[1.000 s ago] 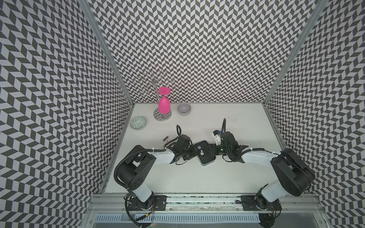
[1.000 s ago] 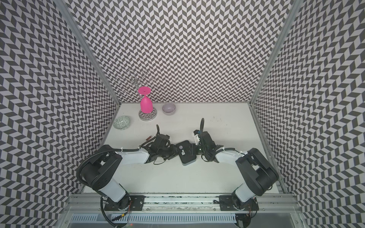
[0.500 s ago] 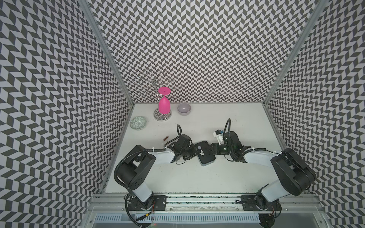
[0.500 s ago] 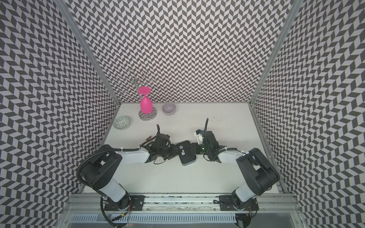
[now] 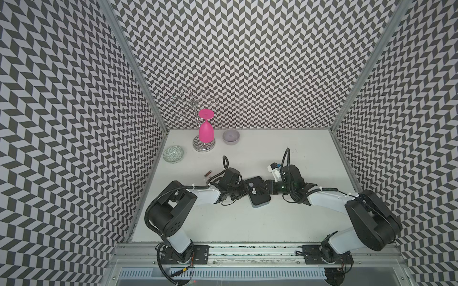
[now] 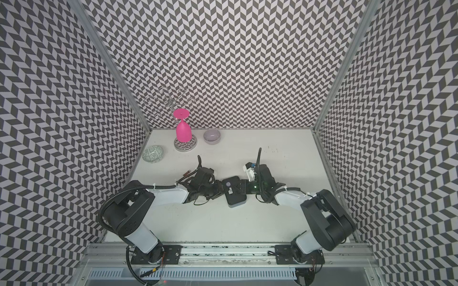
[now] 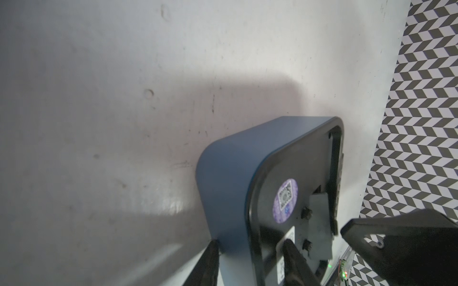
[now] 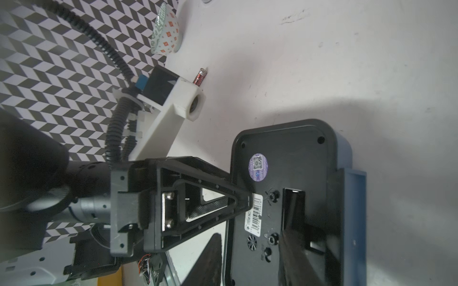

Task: Insert the battery into the alarm
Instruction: Remove the cover from the alarm.

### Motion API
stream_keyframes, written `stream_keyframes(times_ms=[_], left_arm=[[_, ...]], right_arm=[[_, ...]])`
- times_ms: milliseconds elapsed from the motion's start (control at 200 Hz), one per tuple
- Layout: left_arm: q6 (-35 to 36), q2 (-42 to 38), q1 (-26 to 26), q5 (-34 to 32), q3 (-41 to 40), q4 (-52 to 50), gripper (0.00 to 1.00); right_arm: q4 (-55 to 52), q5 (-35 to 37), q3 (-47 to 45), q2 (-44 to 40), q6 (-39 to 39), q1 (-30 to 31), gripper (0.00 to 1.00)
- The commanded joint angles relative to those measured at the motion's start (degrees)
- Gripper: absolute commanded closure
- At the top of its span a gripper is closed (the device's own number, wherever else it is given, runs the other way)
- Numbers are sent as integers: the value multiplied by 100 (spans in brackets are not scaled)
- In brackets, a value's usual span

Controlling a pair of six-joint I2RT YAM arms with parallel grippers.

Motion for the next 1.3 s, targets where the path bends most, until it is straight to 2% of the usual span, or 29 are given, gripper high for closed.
stream_keyframes(times_ms=[0, 761, 1117, 1297], left_arm=[[72, 207, -23, -156, 29, -314, 57], [72, 236, -22, -106, 10, -261, 58], [56, 230, -23, -68, -34, -199, 57], [54, 237, -23, -52, -34, -191, 58]], right_arm=[[-135, 358, 136, -184, -183, 31, 59], [-1138, 1177, 399, -36, -311, 253, 60], [-1005, 945, 358, 44, -106, 314, 60], [-1063, 1019, 382, 101, -66, 318, 67]])
